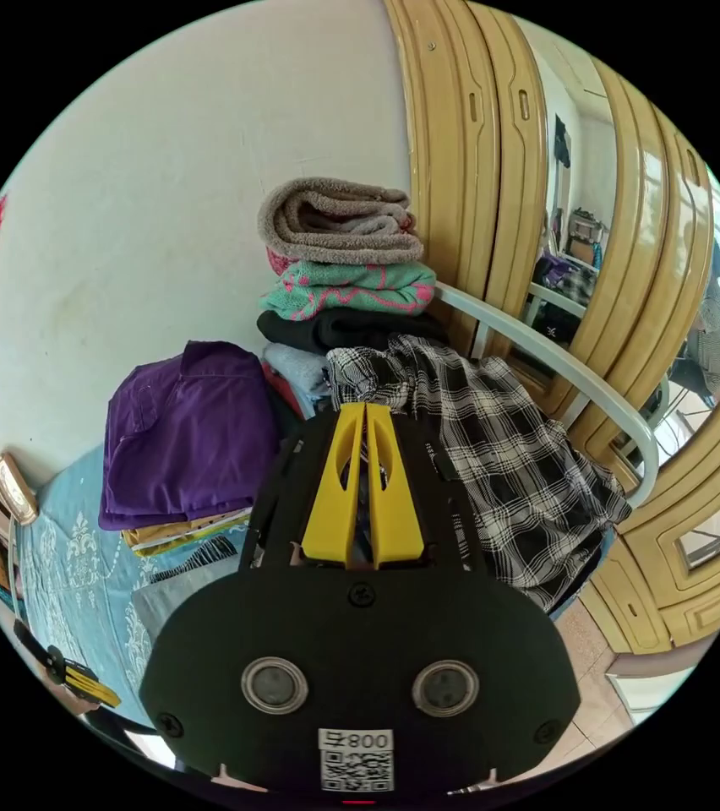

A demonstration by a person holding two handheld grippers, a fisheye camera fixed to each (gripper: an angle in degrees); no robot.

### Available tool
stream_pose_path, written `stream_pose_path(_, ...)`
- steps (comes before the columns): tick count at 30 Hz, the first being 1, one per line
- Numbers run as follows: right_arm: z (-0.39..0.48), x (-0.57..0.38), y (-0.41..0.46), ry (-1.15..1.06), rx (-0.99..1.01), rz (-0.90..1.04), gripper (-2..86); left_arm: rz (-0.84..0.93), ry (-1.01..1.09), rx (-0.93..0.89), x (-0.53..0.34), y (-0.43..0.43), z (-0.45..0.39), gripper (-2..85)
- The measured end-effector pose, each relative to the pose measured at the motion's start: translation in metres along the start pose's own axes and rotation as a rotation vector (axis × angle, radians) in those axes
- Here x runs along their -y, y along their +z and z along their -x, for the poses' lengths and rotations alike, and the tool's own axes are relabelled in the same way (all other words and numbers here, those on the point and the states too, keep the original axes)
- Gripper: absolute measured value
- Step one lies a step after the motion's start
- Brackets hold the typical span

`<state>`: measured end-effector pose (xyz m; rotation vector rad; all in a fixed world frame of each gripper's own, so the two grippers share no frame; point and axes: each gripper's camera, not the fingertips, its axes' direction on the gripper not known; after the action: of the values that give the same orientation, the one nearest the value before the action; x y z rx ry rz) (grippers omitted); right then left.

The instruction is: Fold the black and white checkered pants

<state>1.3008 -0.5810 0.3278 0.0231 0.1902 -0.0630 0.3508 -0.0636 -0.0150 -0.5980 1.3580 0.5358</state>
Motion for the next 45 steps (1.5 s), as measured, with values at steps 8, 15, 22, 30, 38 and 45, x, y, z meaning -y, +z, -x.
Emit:
stream_pose_path(8,-0.031,0.007,-0.074,0.07,0.331,-0.145,-0.1,-0.041,-0.012,0.012,-0.036,-0.05,-0.01,0.2)
stream_pose_path(15,-0.032,0.018,-0.194,0.018,0.716,-0.321,-0.1,-0.157,0.002,-0.004,-0.069,-0.115,-0.043,0.3)
stream_pose_path(22,0.065,0.037,-0.328,-0.256,1.08,-0.415,-0.1,-0.327,0.041,0.052,-0.116,-0.22,-0.093,0.5)
stream_pose_path(30,0.189,0.033,-0.44,-0.48,1.38,-0.373,-0.1,-0.538,-0.005,0.251,-0.219,-0.36,-0.149,6.2)
stream_pose_path(38,0.294,0.009,-0.478,-0.533,1.497,-0.174,-0.1,-0.554,-0.176,0.461,-0.322,-0.413,-0.171,14.1)
stream_pose_path(45,0.328,0.007,-0.493,-0.524,1.473,-0.093,-0.1,-0.466,-0.106,0.34,-0.332,-0.403,-0.178,9.3)
